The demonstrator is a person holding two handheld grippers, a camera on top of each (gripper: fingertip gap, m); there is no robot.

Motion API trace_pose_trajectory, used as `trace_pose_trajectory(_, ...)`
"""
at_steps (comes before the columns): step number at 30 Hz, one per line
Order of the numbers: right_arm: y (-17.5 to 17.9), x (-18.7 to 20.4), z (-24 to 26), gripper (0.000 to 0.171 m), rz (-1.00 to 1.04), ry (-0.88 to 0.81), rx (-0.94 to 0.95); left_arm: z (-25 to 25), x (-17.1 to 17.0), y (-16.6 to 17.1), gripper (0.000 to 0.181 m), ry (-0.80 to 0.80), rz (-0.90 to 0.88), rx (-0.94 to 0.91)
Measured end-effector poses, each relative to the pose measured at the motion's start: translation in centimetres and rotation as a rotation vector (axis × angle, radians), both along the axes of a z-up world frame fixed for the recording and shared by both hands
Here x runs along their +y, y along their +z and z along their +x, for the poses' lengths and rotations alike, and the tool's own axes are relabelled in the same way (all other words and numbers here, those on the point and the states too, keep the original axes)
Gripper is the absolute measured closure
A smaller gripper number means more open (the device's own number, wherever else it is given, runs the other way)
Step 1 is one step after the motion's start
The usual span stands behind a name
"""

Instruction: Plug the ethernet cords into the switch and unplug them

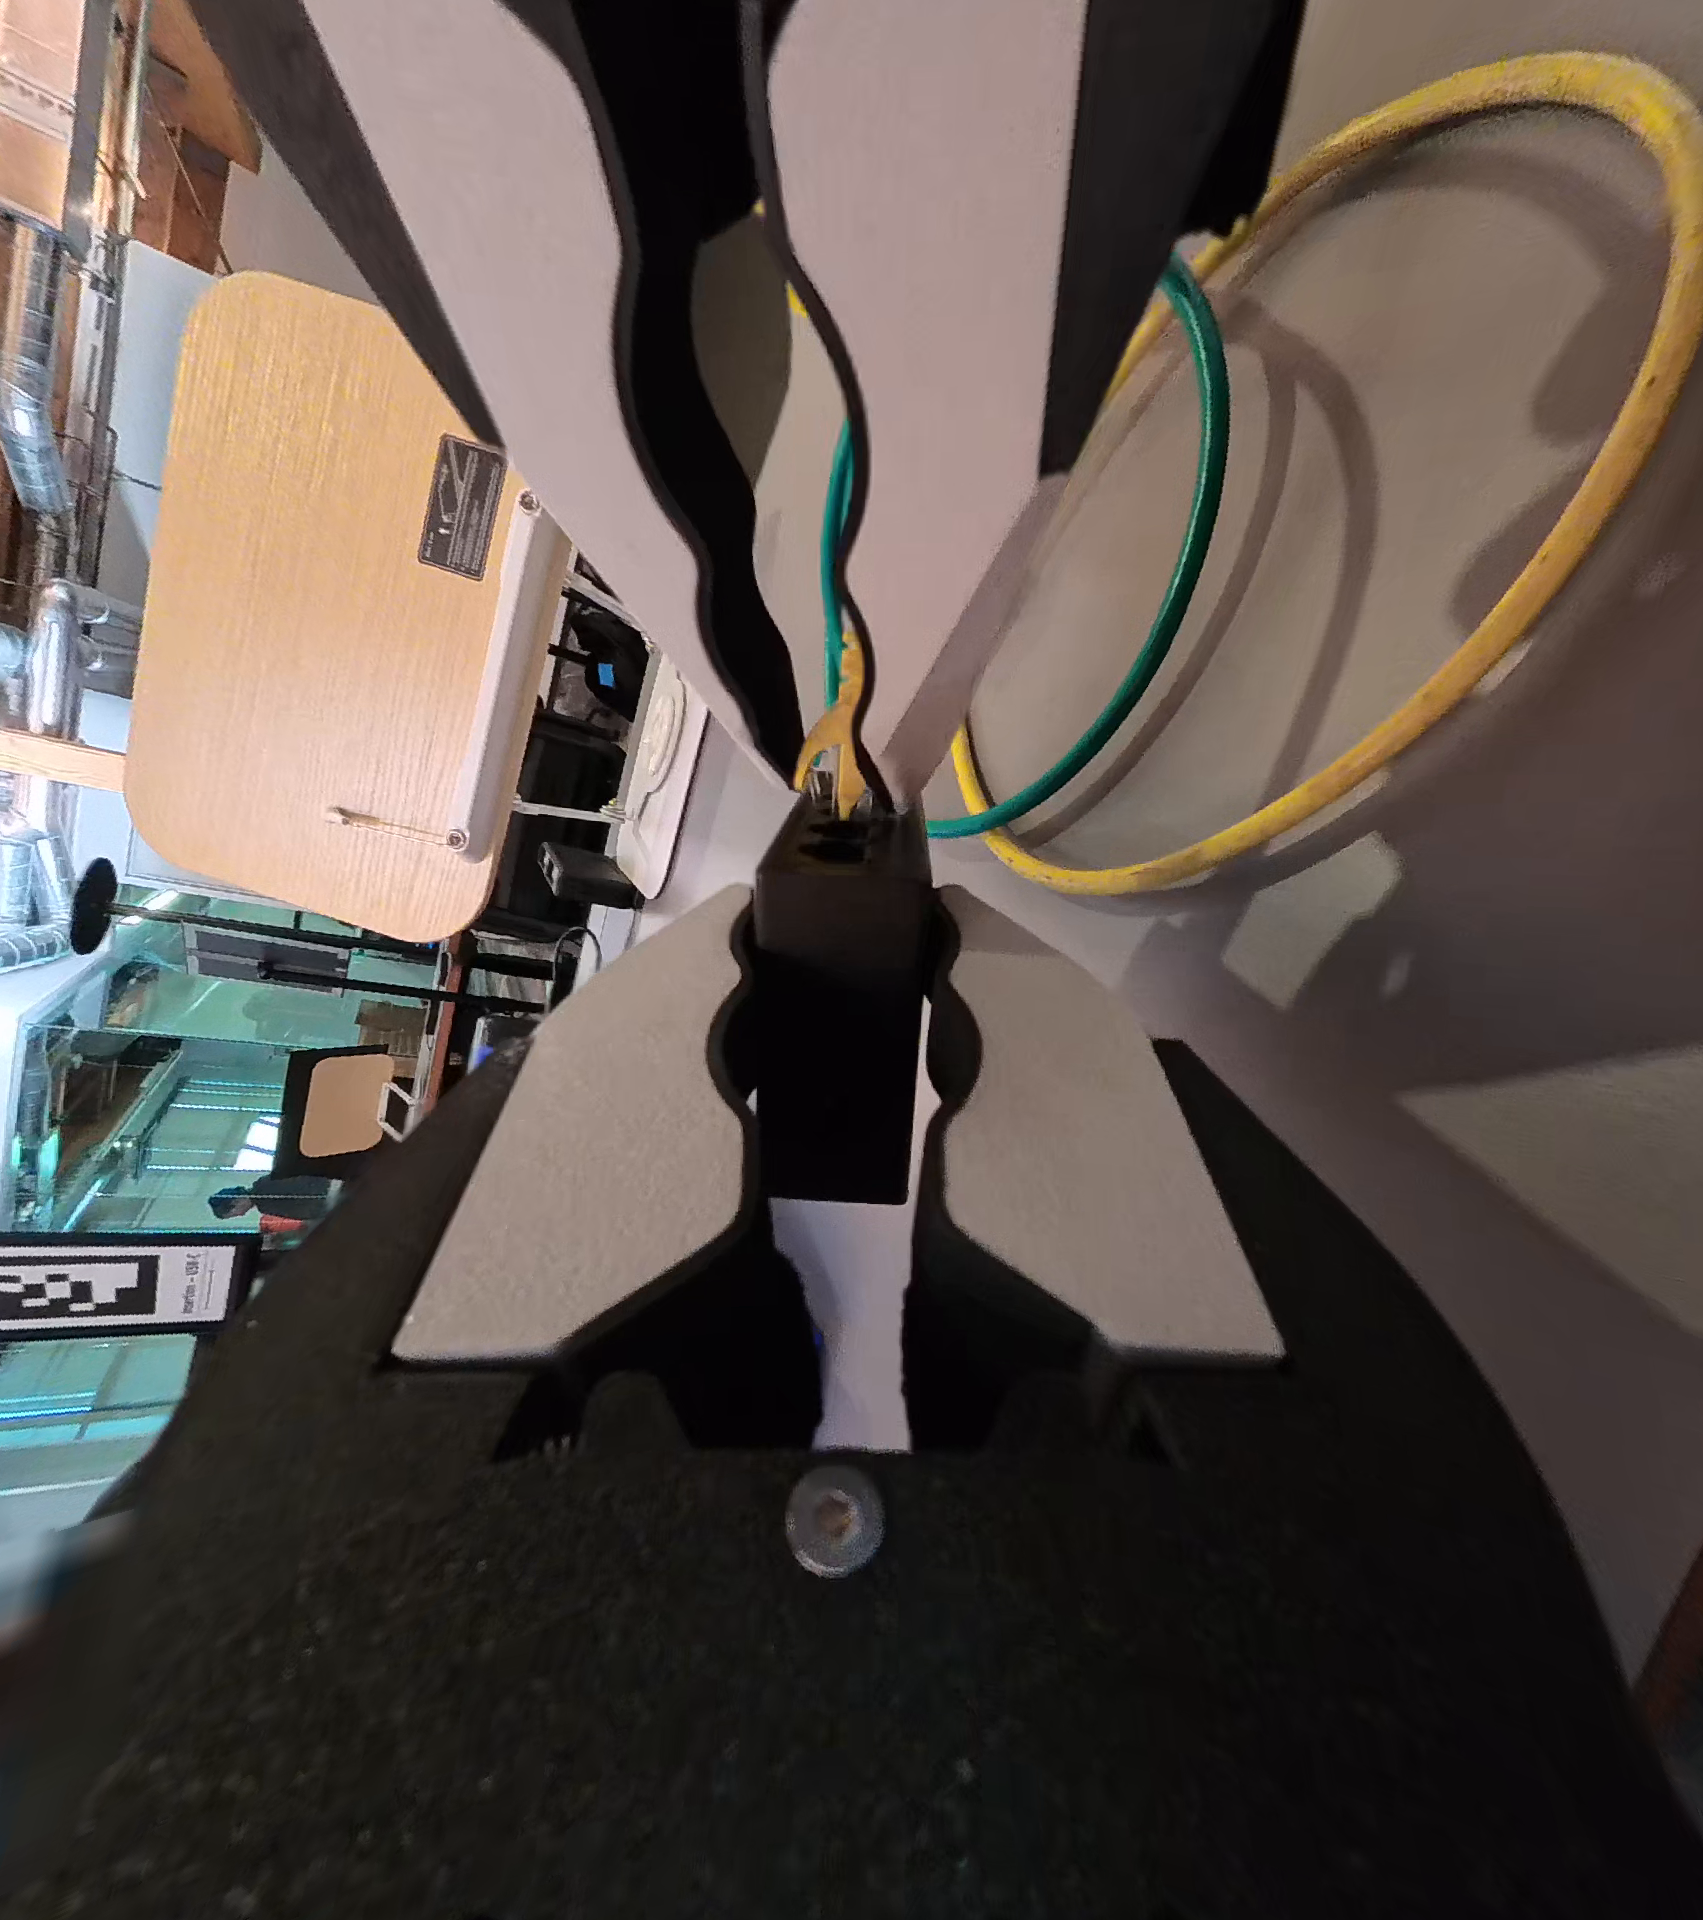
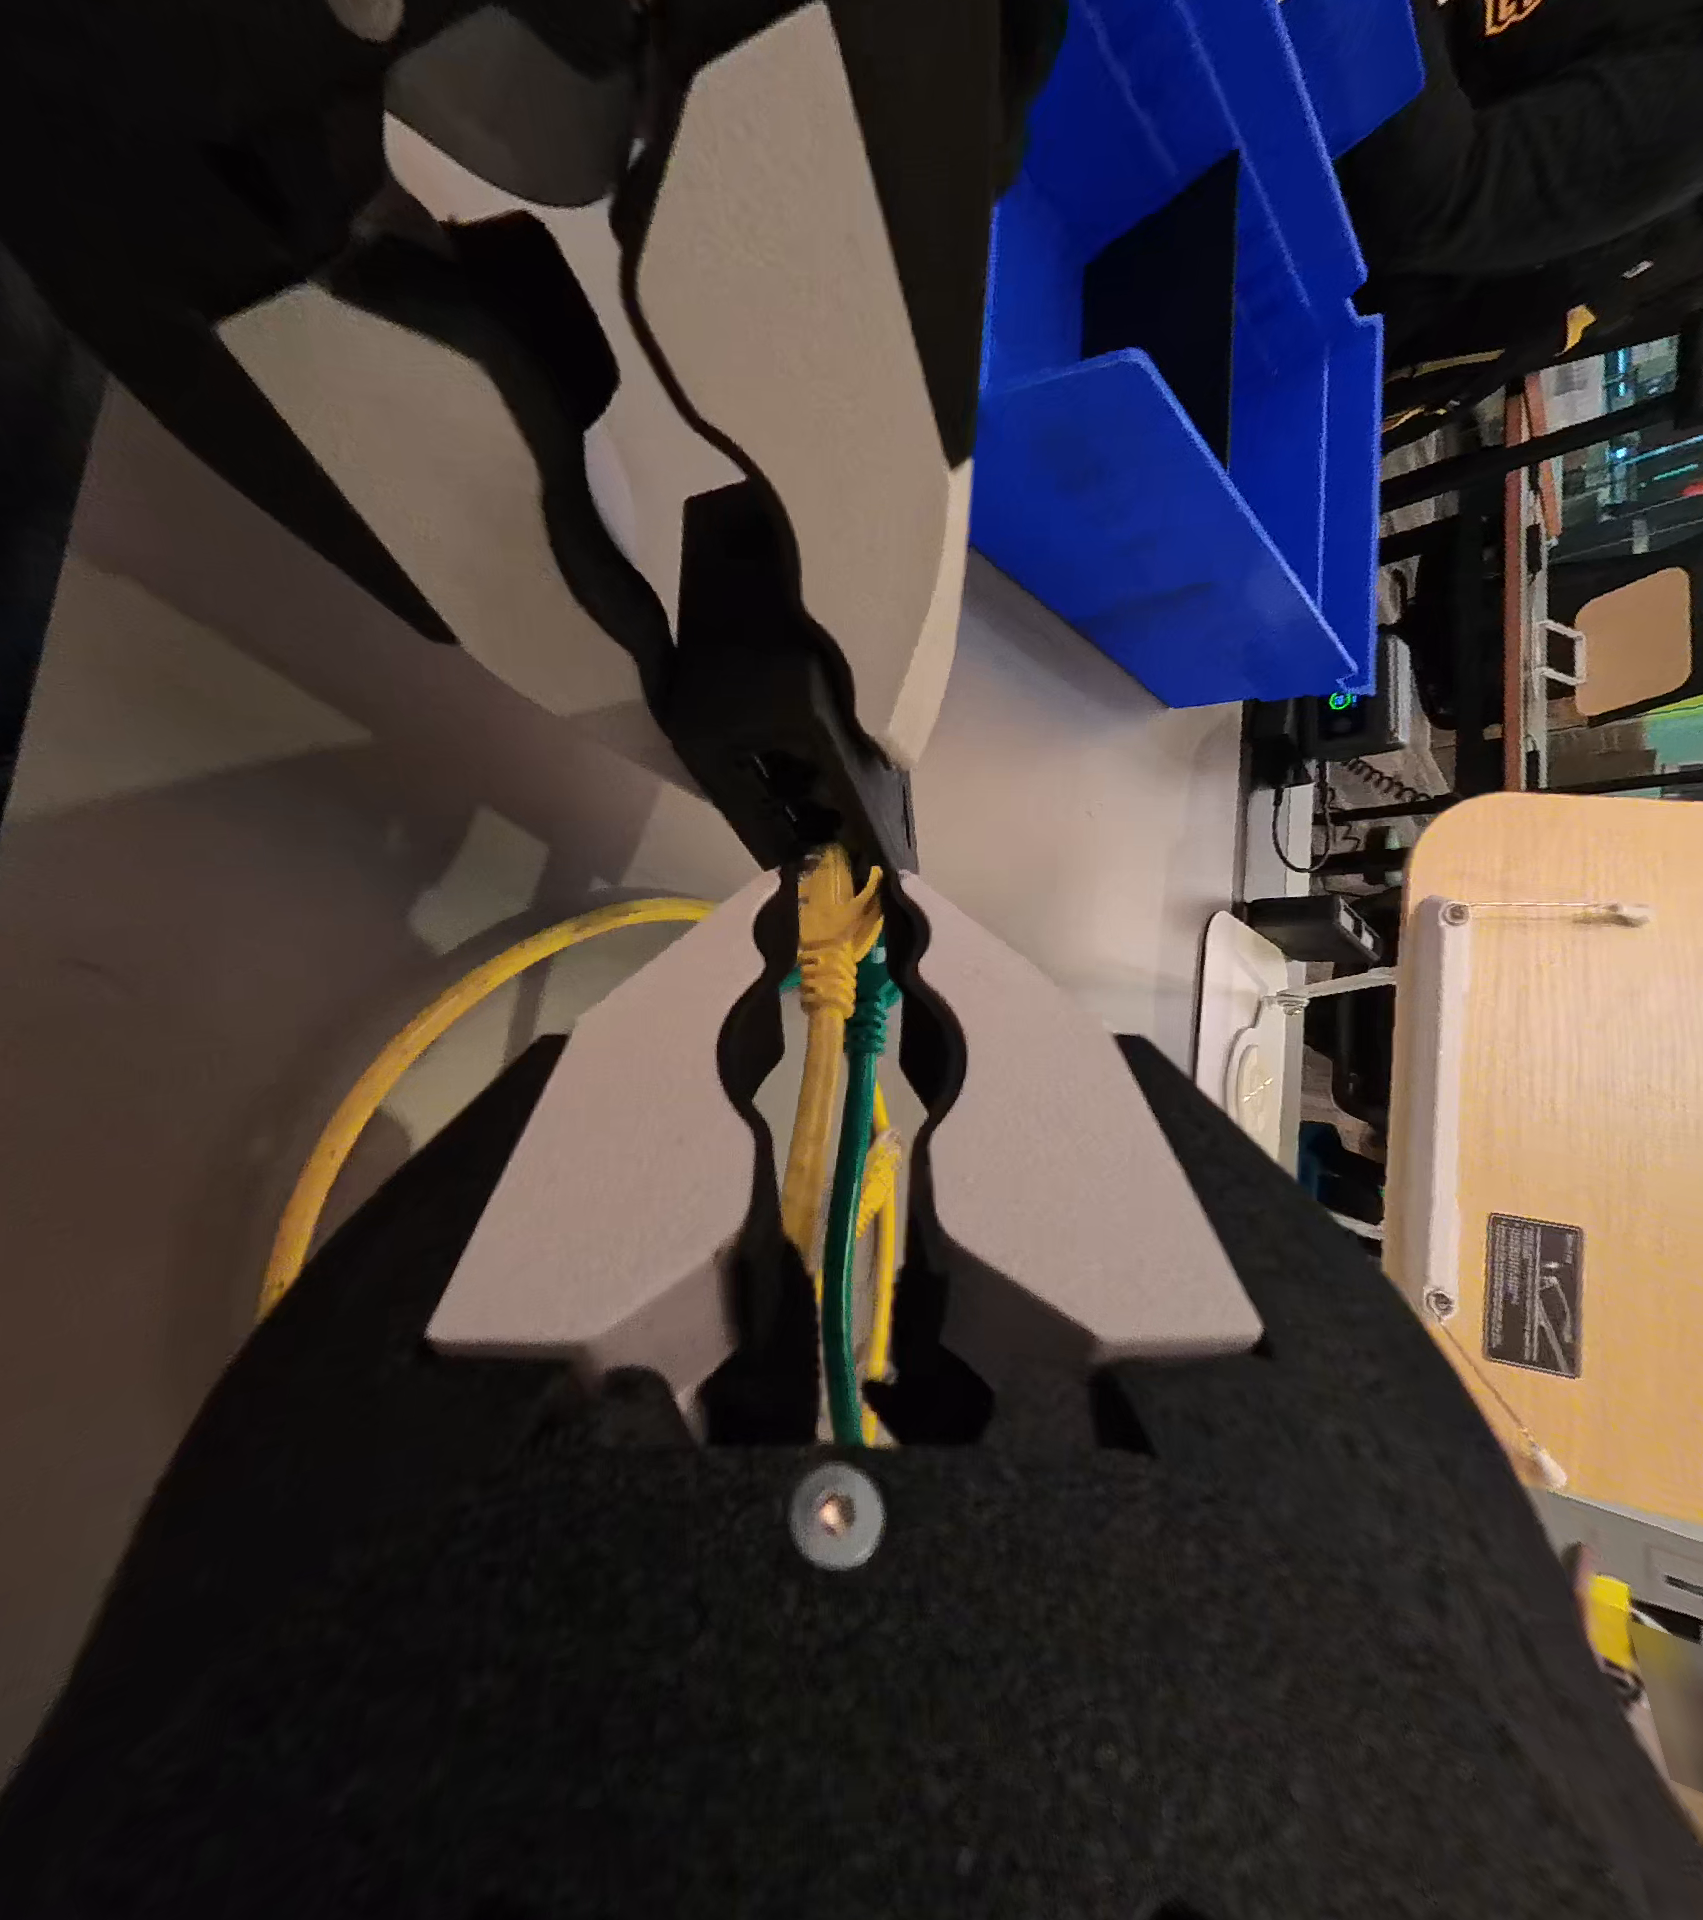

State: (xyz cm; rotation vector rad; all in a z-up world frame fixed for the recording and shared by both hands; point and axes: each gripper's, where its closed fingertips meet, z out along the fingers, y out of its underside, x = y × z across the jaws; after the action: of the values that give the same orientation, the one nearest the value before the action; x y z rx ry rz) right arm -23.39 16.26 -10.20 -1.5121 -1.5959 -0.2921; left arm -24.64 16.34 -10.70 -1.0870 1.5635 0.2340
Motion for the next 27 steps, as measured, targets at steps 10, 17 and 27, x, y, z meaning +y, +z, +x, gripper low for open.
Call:
trace_pose_trajectory(10, -1.4, 0.0, 0.1, 0.158, -0.001, 0.011, -0.081, 0.1, 0.7, -1.7, 0.149, 0.040, -0.064, 0.003)
trace_pose_trajectory(17, -2.2, -0.6, 0.8, 0.160, -0.077, 0.006, -0.065, 1.0, 0.9, -2.5, 0.141, 0.024, -0.057, 0.000)
trace_pose_trajectory(27, -1.8, -0.2, 1.3, 0.155, -0.181, -0.056, 0.089, 1.1, 1.5, -2.4, 0.152, 0.032, -0.025, 0.022)
